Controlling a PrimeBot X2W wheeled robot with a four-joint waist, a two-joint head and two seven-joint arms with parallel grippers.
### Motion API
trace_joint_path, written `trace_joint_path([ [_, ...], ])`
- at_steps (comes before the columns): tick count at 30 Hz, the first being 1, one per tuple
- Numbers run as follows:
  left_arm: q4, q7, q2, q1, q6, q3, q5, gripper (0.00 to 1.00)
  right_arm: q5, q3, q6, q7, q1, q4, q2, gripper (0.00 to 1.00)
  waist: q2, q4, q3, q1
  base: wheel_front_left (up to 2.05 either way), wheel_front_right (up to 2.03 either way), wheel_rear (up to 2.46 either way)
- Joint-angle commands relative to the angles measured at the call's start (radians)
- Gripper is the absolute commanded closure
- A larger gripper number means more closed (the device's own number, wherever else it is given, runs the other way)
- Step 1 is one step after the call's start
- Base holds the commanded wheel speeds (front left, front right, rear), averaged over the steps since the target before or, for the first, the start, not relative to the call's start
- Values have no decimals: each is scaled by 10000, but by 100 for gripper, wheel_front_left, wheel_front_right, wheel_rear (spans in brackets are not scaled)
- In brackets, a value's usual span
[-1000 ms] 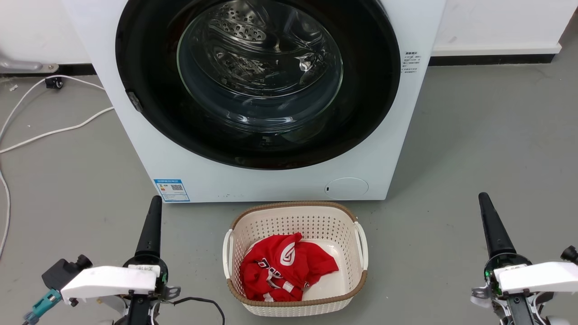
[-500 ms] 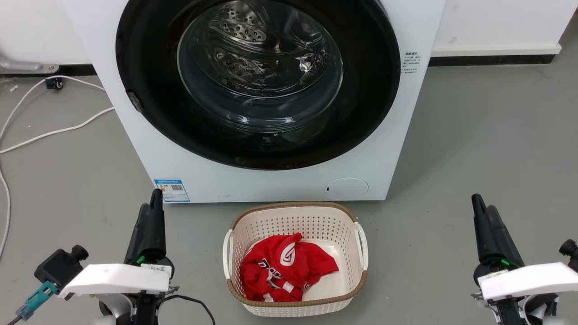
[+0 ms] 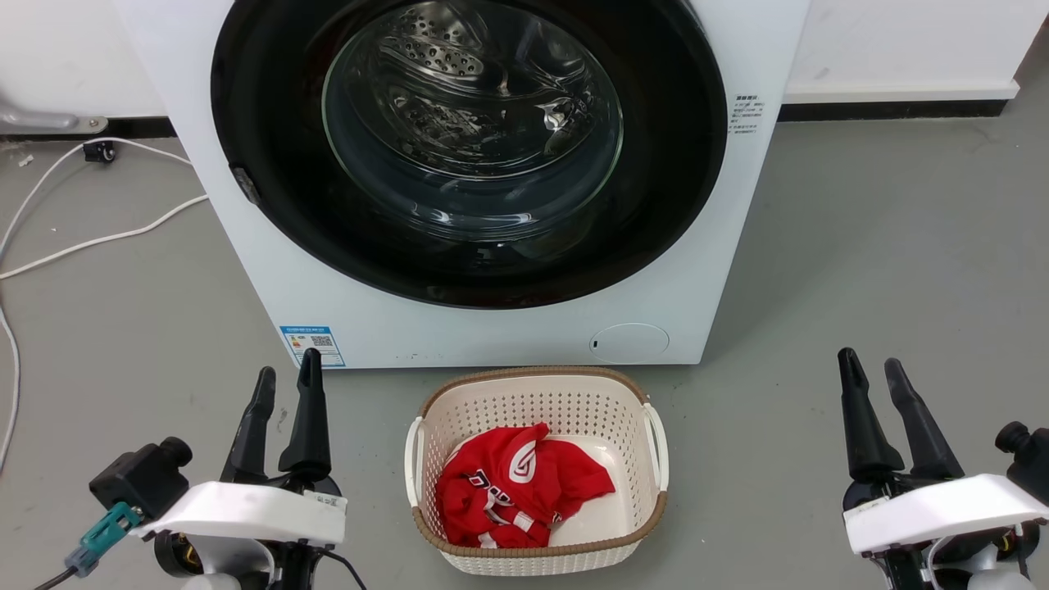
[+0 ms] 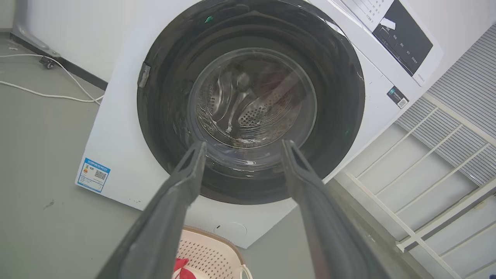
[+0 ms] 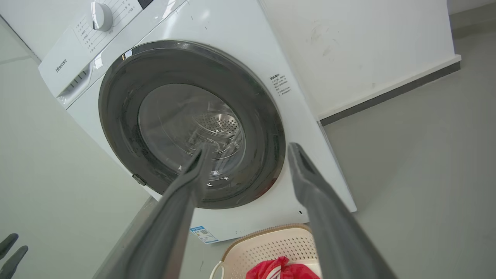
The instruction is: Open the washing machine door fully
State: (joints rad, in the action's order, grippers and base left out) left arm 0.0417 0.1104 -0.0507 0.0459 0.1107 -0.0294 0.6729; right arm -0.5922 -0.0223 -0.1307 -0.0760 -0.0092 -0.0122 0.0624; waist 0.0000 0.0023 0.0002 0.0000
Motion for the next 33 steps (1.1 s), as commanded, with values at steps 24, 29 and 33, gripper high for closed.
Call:
trace_joint_path([
  [24,-236,684,-173,-95,-330,460,-2935,0,2905,17,1,1,301,456,-59,0,0,27,0,0,0,0,0],
  [29,-269,777,-178,-107,-397,511,-3304,0,3268,47,1,6,334,478,-68,0,0,27,8,0,0,0,0],
  [33,-297,871,-182,-116,-428,559,-3667,0,3645,70,1,-15,366,523,-76,0,0,36,8,0,0,0,0],
])
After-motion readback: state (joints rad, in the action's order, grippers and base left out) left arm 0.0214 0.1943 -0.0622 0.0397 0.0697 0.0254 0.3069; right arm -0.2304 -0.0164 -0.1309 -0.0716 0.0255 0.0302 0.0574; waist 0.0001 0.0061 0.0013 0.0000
